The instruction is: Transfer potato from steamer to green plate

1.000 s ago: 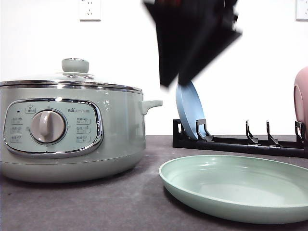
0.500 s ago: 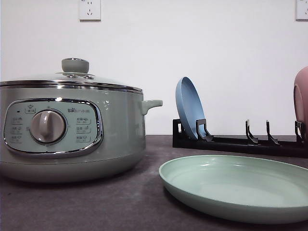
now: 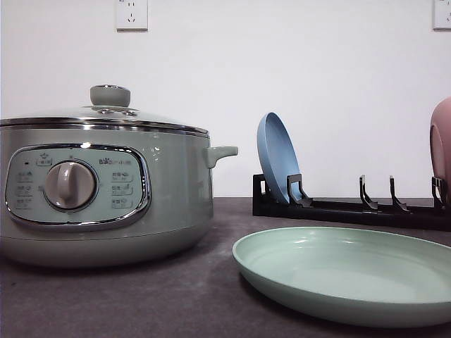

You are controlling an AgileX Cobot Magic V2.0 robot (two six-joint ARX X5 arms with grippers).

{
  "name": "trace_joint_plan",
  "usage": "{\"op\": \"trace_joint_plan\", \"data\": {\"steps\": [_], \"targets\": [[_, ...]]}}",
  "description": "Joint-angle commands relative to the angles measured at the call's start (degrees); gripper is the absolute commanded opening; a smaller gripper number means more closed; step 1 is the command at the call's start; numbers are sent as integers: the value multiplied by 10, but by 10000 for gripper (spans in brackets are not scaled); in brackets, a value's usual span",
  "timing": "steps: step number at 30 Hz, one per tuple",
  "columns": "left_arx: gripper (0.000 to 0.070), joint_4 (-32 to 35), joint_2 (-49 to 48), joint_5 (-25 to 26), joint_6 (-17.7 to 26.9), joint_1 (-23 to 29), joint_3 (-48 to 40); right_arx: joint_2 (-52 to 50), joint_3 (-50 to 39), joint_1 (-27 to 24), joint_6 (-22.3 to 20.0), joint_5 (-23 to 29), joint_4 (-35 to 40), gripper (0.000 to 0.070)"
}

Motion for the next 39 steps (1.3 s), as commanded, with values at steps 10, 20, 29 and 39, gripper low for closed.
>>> {"op": "trace_joint_plan", "data": {"steps": [10, 20, 29, 39], "targets": [[511, 3, 97, 2, 3, -14, 89, 5, 10, 5, -9, -2, 3, 242], [511, -10, 288, -42, 7, -86, 258, 5, 10, 5, -9, -2, 2, 242], [511, -60, 447, -112, 30, -149, 383, 5, 10, 5, -9, -1, 2, 242], [511, -61, 549, -156, 37, -201, 412, 5, 10, 5, -9, -1, 1, 242]]}}
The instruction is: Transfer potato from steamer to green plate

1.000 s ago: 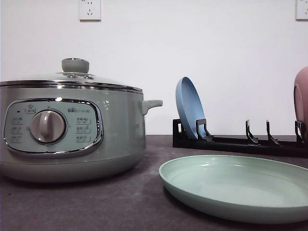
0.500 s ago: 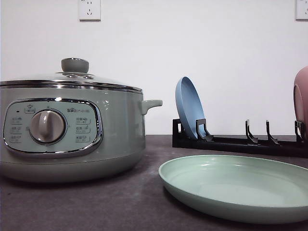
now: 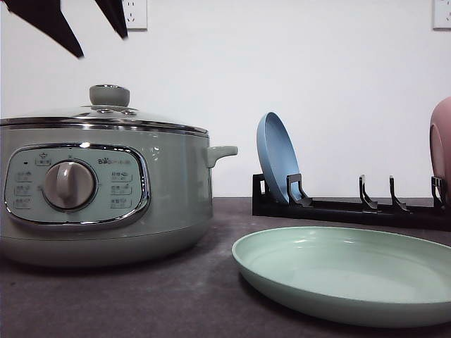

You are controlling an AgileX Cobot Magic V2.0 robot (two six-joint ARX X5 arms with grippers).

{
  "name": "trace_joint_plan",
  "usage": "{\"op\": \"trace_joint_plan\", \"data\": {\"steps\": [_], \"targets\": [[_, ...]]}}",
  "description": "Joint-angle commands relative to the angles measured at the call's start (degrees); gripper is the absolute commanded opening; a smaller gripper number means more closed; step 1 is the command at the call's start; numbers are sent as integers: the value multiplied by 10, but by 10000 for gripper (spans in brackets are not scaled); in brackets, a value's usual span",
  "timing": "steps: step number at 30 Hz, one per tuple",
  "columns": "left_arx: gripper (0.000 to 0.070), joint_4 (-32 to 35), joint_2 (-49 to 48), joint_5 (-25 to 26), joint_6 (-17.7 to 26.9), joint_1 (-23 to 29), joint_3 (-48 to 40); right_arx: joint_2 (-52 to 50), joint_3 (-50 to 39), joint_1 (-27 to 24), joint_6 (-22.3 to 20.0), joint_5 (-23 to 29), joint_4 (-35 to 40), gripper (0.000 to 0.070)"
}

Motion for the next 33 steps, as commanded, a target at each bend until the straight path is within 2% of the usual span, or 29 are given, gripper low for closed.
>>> {"op": "trace_joint_plan", "data": {"steps": [1, 15, 22, 33], "targets": [[511, 2, 17, -5, 8, -7, 17, 5, 10, 5, -9, -2, 3, 242], [509, -18, 78, -64, 9, -38, 17, 5, 10, 5, -9, -1, 1, 242], [496, -19, 83, -65, 9, -42, 17, 5, 10, 5, -9, -1, 0, 242], [232, -29, 83, -67, 6, -42, 17, 5, 10, 5, -13, -1, 1, 242]]}}
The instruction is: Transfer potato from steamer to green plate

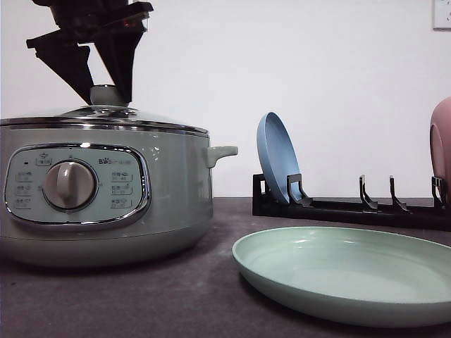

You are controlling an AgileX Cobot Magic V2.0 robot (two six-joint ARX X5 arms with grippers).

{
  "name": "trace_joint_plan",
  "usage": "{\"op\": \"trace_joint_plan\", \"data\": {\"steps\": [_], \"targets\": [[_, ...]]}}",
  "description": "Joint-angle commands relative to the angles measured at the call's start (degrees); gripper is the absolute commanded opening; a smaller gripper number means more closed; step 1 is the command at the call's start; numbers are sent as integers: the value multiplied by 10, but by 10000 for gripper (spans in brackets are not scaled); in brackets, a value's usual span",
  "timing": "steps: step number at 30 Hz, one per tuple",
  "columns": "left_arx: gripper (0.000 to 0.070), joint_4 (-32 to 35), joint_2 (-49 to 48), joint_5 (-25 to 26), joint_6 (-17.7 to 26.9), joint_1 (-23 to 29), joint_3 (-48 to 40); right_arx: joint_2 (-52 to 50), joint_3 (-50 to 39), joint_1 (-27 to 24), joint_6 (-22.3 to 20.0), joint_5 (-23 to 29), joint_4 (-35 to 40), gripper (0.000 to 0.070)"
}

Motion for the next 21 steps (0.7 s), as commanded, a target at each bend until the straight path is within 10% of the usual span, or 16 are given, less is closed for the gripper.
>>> {"op": "trace_joint_plan", "data": {"steps": [1, 6, 21], "targets": [[201, -5, 8, 4, 2, -3, 17, 5, 10, 5, -9, -1, 2, 242], [3, -12, 7, 4, 2, -3, 17, 5, 10, 5, -9, -1, 2, 242], [1, -14, -9, 2, 2, -2, 66, 5, 10, 5, -16, 3, 4, 242]]}}
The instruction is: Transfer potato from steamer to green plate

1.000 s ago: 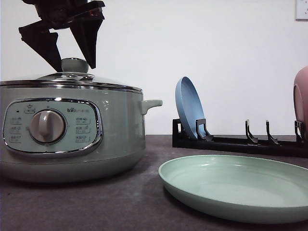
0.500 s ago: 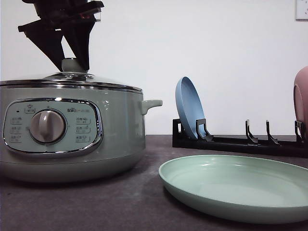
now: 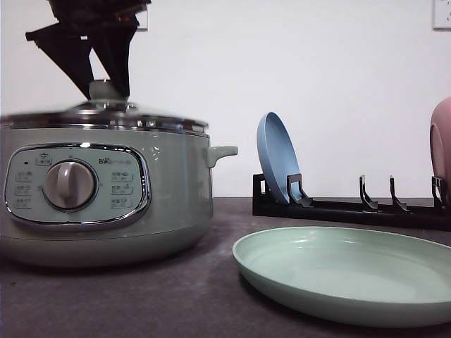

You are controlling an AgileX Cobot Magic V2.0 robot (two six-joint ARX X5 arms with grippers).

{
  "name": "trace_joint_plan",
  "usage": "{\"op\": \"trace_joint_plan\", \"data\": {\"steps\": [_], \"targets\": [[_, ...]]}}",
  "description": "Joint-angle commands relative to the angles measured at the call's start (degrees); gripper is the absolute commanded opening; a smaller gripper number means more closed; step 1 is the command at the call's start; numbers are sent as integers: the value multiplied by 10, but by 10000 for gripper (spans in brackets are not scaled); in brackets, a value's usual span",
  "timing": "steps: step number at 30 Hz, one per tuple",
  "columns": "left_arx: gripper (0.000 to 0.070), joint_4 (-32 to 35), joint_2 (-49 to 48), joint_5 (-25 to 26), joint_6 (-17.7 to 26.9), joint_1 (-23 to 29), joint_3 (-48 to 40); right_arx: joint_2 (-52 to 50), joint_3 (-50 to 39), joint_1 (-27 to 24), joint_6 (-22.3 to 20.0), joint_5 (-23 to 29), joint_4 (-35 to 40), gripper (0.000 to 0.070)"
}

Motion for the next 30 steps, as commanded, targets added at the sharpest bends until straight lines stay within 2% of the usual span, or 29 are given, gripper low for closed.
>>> {"op": "trace_joint_plan", "data": {"steps": [1, 11, 25, 30], "targets": [[1, 14, -13, -1, -6, -2, 36, 5, 10, 5, -10, 5, 6, 242], [1, -2, -76, -51, -7, 23, 56, 5, 10, 5, -10, 12, 35, 242], [1, -68, -180, -73, -9, 141, 56, 5, 10, 5, -21, 12, 45, 242], [1, -91, -206, -97, -8, 174, 56, 5, 10, 5, -27, 13, 45, 243]]}}
